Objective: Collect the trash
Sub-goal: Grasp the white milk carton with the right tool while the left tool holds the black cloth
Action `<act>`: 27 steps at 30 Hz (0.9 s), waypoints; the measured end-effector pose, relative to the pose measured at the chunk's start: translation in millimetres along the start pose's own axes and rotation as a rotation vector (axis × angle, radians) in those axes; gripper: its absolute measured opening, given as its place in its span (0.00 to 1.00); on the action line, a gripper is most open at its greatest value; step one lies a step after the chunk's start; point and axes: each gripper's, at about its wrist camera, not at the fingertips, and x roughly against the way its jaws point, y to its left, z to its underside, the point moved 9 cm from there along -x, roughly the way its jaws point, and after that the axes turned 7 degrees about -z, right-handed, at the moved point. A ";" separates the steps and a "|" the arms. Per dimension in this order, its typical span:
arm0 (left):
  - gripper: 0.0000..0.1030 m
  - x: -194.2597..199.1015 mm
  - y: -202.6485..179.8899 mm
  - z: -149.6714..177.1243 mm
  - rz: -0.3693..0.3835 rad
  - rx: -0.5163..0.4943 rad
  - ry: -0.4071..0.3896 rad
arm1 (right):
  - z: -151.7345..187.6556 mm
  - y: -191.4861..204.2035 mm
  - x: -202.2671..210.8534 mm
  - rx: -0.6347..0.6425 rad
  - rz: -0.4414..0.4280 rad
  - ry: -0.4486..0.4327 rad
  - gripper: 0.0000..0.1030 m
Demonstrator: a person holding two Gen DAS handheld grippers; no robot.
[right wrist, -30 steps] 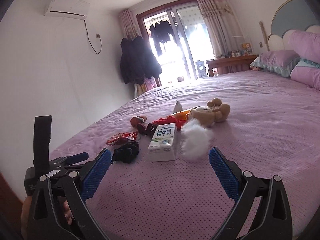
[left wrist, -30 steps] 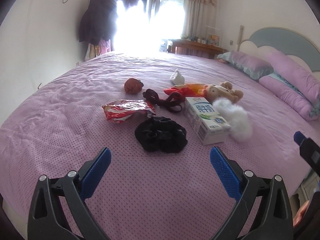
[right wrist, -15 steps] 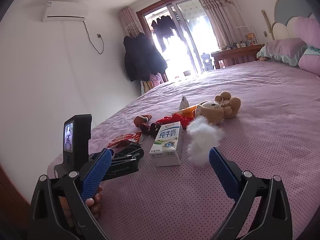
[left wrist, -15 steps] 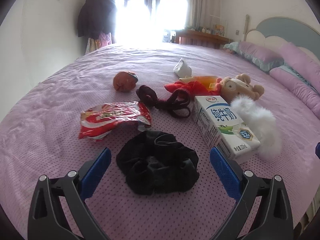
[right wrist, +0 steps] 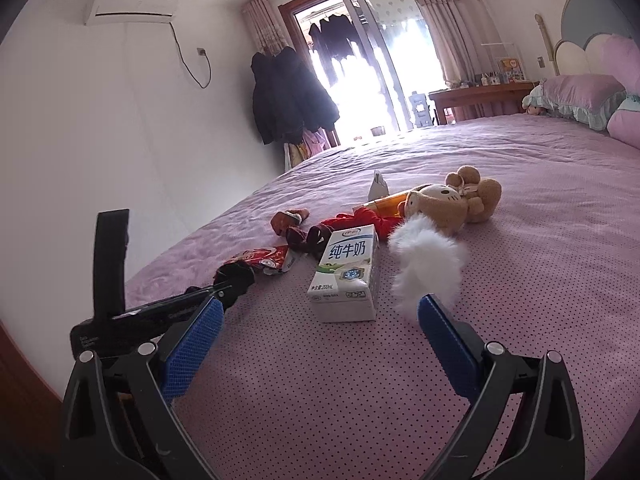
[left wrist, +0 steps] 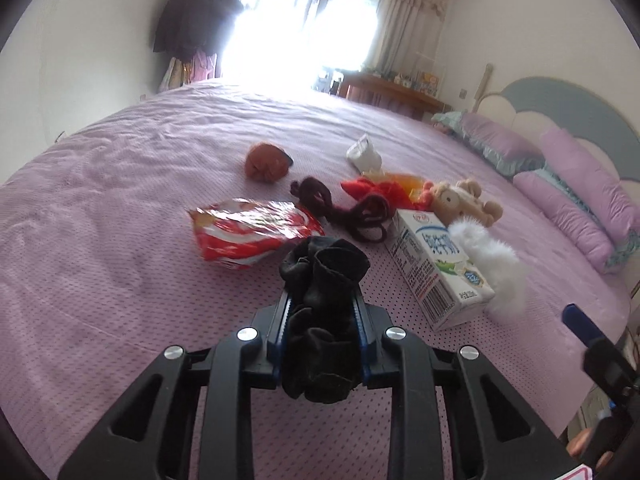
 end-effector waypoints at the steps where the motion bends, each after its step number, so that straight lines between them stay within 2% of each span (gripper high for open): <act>1: 0.26 4.6 3.0 -2.5 0.000 0.002 -0.011 | -0.5 3.1 -4.2 0.008 -0.002 0.005 0.92; 8: 0.26 30.7 26.6 -17.8 0.016 0.042 -0.063 | -3.5 14.5 -41.3 0.047 0.036 0.059 0.92; 11: 0.26 35.7 33.8 -18.5 0.026 0.054 -0.066 | -8.4 10.1 -59.3 0.079 0.099 0.074 0.92; 14: 0.26 39.0 39.3 -17.6 0.032 0.057 -0.067 | -7.9 -4.1 -78.6 0.053 0.152 0.123 0.89; 18: 0.26 41.0 47.6 -15.3 0.035 0.071 -0.064 | -1.2 -23.7 -104.0 0.033 0.210 0.193 0.76; 21: 0.26 41.2 50.9 -15.7 0.034 0.075 -0.063 | 3.5 -27.9 -115.3 0.019 0.187 0.219 0.67; 22: 0.26 41.0 50.9 -16.0 0.033 0.076 -0.062 | 3.9 -27.8 -116.7 0.026 0.174 0.219 0.55; 27: 0.26 43.3 47.2 -15.1 0.045 0.066 -0.062 | 5.9 -26.9 -104.1 0.021 0.141 0.205 0.53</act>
